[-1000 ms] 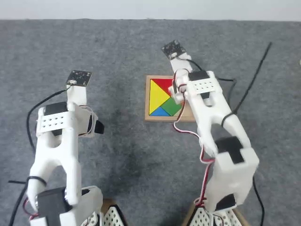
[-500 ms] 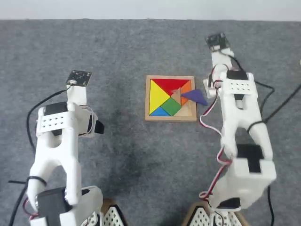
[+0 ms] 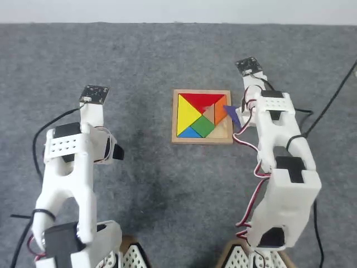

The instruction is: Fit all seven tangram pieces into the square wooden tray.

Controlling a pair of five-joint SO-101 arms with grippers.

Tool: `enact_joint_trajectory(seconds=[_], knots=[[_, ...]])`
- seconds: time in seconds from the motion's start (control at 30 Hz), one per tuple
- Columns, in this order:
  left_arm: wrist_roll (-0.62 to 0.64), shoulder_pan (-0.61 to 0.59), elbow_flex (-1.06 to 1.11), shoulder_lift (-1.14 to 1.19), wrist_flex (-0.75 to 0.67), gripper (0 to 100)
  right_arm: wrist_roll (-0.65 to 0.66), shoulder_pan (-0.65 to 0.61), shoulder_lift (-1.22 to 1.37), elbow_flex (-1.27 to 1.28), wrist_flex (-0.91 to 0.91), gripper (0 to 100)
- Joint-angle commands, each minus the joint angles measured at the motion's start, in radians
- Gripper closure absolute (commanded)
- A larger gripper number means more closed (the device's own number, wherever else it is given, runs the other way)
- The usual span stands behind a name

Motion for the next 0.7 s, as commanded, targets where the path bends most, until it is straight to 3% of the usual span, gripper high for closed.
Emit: enact_joint_trajectory(seconds=[0.0,0.33,0.67], knots=[[-0.012,-0.002,-0.004,-0.041,-0.020,75,0.015,-0.027,-0.059,-0.017,0.024,89.4],[-0.012,-0.002,-0.004,-0.041,-0.020,75,0.009,-0.131,-0.255,0.137,0.004,89.4],[-0.012,-0.002,-0.002,-0.041,-0.020,75,0.009,-0.191,-0.283,0.226,-0.068,89.4]])
